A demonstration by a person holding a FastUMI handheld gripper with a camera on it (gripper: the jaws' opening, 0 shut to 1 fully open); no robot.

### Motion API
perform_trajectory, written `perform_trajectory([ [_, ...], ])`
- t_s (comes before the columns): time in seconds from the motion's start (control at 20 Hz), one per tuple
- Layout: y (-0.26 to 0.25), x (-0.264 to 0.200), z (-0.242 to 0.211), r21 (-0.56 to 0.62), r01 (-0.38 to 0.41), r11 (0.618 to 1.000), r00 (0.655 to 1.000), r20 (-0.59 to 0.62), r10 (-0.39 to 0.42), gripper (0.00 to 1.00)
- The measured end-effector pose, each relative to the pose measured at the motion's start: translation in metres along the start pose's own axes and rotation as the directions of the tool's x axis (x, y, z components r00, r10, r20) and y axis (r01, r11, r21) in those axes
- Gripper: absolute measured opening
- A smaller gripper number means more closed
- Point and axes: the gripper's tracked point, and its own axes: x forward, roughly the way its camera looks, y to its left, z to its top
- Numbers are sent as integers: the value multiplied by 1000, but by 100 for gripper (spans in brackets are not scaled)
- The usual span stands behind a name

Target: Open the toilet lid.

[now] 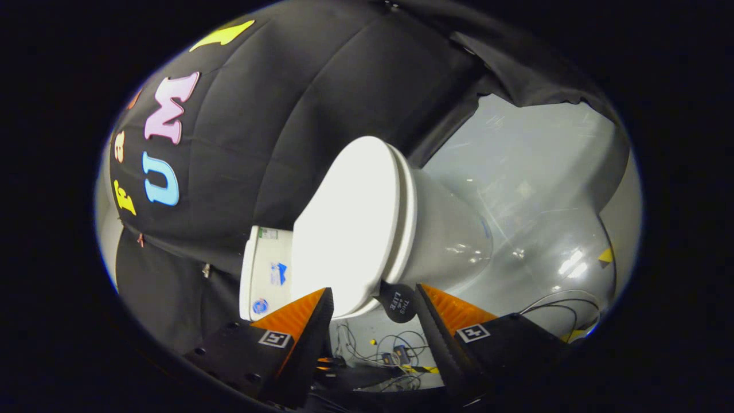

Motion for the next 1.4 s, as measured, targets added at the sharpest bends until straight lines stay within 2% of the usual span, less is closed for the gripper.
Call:
perform_trajectory([
  [0.05, -5, 0, 4, -1, 20, 1000, 1000, 15, -20, 73],
  [0.15, -2, 1, 11, 34, 1, 999, 1000, -14, -1, 40],
  [0.3, -6, 4, 15, 84, -15, 996, 998, -57, 19, 41],
  [0.5, -36, 2, 4, 96, 63, 993, 996, -70, -57, 41],
  [0.6, -27, 3, -2, 119, 33, 992, 995, -102, -21, 40],
  [0.75, -8, 15, -16, 87, -14, 996, 989, -144, 27, 40],
  [0.85, -15, 21, -16, 15, 19, 1000, 987, -159, -17, 41],
  [0.9, -19, 29, -9, 26, 6, 1000, 986, -169, -2, 30],
  [0.95, -15, 18, -15, 41, -1, 999, 985, -172, 8, 20],
  [1.0, -13, 14, -7, 54, -23, 998, 988, -152, 31, 20],
  [1.05, -9, 18, -15, 41, -37, 998, 984, -175, 44, 7],
  [1.3, 14, 3, -9, -191, -47, 981, 987, -159, 16, 7],
  [1.4, 38, -7, -3, -238, -64, 969, 988, -154, 27, 7],
])
